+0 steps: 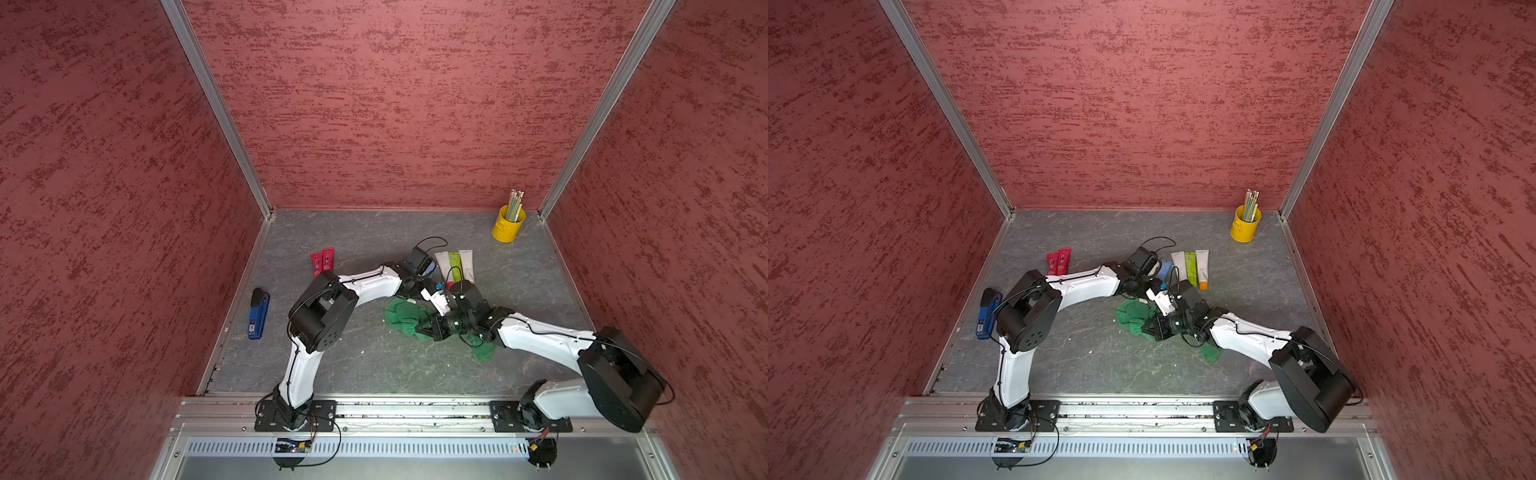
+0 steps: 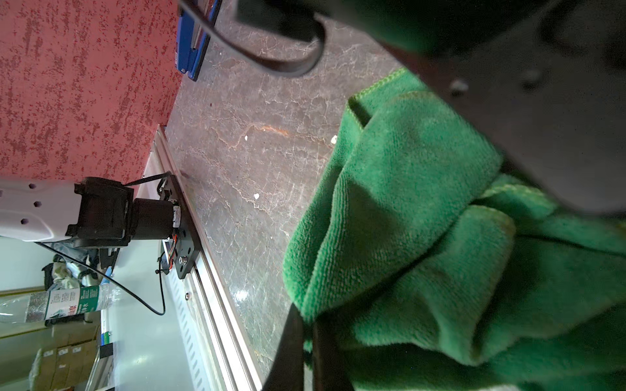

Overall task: Wipe the surface of the toothpaste tube
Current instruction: Place the toothpaste at the center of the board.

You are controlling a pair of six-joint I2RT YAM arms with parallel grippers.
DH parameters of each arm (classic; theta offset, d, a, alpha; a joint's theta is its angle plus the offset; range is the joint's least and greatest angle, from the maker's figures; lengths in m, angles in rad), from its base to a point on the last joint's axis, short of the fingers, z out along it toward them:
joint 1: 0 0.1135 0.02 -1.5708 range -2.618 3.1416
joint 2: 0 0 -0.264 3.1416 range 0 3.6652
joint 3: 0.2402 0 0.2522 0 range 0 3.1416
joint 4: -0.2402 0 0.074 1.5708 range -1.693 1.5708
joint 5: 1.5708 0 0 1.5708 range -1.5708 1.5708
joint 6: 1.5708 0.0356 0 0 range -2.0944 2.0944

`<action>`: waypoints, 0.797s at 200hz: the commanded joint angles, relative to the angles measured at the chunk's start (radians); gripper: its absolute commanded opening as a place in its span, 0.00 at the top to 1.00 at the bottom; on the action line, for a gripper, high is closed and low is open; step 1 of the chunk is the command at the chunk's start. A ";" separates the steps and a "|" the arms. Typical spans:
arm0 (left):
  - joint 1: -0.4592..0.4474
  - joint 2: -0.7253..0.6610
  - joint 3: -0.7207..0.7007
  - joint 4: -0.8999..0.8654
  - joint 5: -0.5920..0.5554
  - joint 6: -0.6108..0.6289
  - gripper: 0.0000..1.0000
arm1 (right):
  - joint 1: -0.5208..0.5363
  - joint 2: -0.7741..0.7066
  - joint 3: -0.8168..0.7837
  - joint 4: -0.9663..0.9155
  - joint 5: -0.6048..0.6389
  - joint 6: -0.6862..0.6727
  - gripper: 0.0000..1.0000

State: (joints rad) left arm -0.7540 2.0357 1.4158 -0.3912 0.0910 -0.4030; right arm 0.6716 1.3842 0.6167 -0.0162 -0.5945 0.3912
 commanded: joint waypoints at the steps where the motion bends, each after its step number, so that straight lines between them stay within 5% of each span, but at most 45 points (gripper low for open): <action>1: 0.022 -0.091 -0.009 0.034 0.008 0.008 0.46 | 0.005 -0.025 0.024 0.011 0.011 -0.016 1.00; 32: 0.084 -0.189 -0.091 0.102 0.040 -0.003 0.46 | 0.005 -0.017 0.072 -0.008 0.015 -0.024 1.00; 77: 0.170 -0.079 -0.020 0.077 0.170 -0.019 0.67 | 0.005 0.064 0.167 -0.019 -0.010 -0.033 1.00; 159: 0.146 0.099 0.075 0.076 0.337 -0.040 0.64 | 0.003 0.177 0.179 0.034 -0.084 -0.034 1.00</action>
State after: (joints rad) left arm -0.5961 2.1113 1.4372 -0.3016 0.3717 -0.4408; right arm 0.6754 1.5497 0.7937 -0.0269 -0.6350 0.3714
